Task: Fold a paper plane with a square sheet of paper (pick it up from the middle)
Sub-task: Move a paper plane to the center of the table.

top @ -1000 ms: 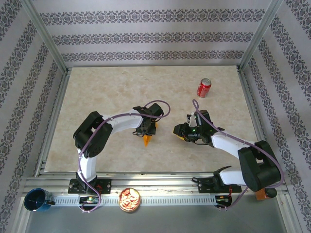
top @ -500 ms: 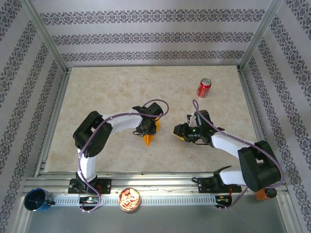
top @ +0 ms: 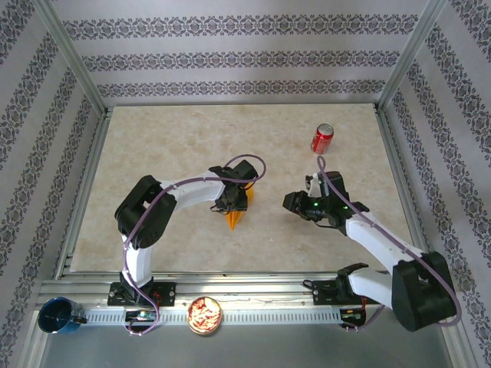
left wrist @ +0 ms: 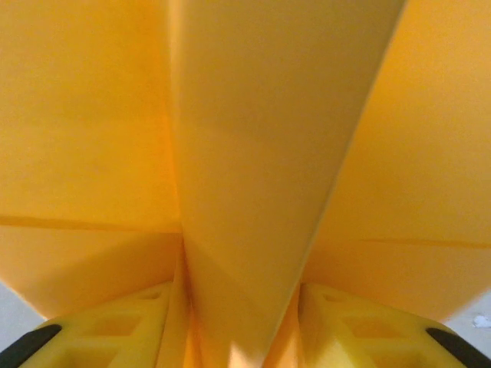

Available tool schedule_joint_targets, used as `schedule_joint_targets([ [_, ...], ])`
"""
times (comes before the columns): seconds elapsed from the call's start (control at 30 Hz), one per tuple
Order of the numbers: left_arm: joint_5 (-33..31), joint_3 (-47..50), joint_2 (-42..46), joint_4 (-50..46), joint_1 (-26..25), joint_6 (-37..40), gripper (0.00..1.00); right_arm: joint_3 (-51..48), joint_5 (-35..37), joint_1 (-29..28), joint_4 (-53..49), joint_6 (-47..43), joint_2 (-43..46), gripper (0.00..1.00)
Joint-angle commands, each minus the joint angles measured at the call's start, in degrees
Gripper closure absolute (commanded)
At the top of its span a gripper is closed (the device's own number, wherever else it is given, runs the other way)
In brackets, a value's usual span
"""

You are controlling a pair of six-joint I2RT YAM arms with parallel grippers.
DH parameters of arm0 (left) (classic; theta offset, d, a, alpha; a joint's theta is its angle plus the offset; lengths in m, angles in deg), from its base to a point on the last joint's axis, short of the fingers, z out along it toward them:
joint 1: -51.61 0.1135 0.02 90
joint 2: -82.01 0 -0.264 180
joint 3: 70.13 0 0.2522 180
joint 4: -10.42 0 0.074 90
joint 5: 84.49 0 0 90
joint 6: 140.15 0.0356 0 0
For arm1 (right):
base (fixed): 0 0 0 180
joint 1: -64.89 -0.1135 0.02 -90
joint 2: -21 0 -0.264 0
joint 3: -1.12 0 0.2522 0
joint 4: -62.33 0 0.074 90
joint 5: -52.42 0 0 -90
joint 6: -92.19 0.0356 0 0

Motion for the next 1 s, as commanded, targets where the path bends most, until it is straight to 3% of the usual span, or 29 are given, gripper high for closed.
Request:
schedule_joint_targets([
  [0.0, -0.85, -1.54, 4.45, -2.46, 0.88, -1.03, 0.55, 3.35, 4.37, 1.35, -8.68, -5.05, 3.59, 0.61],
  [0.33, -2.15, -0.68, 9.82, -1.55, 1.27, -0.28, 0.5, 4.4, 6.29, 5.81, -13.04, -6.98, 11.59, 0.58],
  [0.6, 0.32, 3.28, 14.24, 2.07, 5.96, 3.7, 0.53, 1.81, 2.75, 6.0, -9.83, -3.97, 10.9, 0.58],
  [0.97, 14.66, 8.18, 10.18, 11.08, 15.08, 4.54, 0.59, 0.66, 1.66, 5.58, -8.43, -2.0, 10.36, 0.58],
])
